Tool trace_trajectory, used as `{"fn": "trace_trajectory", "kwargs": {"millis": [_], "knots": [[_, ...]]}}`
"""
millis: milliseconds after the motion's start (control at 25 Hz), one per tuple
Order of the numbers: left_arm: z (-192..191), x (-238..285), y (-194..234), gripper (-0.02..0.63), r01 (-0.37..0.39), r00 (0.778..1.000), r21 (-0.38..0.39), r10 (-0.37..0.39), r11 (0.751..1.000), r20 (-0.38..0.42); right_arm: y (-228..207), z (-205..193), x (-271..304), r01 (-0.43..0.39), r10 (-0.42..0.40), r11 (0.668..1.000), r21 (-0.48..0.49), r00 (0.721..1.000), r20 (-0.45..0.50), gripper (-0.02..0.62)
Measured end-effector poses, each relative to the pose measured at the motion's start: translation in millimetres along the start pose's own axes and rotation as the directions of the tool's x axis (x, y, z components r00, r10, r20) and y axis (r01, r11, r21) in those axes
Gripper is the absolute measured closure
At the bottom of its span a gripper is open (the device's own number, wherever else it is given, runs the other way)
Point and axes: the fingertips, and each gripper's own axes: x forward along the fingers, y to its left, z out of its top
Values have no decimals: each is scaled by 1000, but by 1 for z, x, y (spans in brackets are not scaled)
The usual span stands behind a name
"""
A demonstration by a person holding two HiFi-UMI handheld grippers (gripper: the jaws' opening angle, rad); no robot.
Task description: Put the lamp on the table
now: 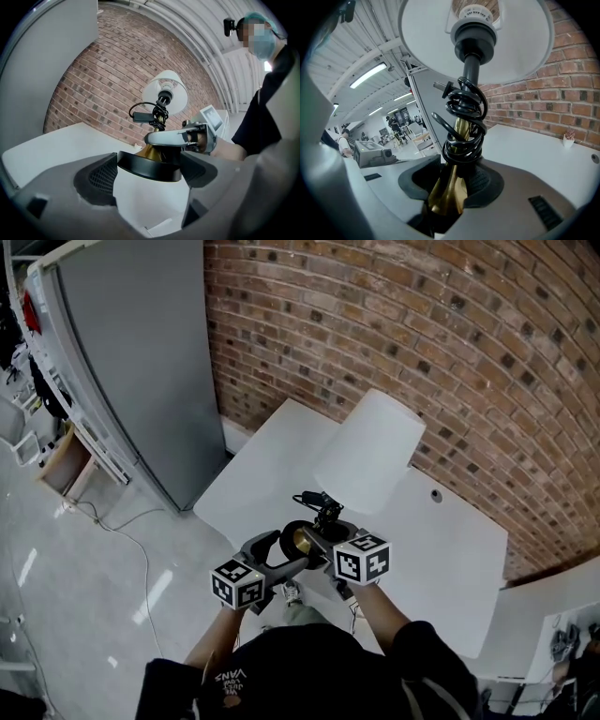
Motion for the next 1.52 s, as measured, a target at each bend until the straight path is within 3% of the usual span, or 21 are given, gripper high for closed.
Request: {"fn": "trace_trajectory", "kwargs": {"millis": [360, 640, 960, 1120, 1520], "knots": [[36, 64, 59, 213, -35, 999, 31, 36, 999, -18, -71, 46, 45, 4, -3, 1000, -27, 1000, 20, 456], [48, 81, 113, 236, -151, 988, 45, 153, 988, -37, -138, 75, 75, 66, -63, 996, -59, 996, 60, 456], [55, 86, 167, 316, -285, 957, 88, 289, 954, -30, -215, 85, 108, 163, -155, 982, -93, 984, 88, 457], [54, 90, 184, 342, -310, 948, 91, 315, 946, -41, -249, 88, 126, 197, -185, 973, -121, 977, 101, 457], [32, 103, 208, 485, -335, 931, 123, 348, 934, -111, -309, 97, 173, 275, -251, 945, -177, 957, 147, 460]]}}
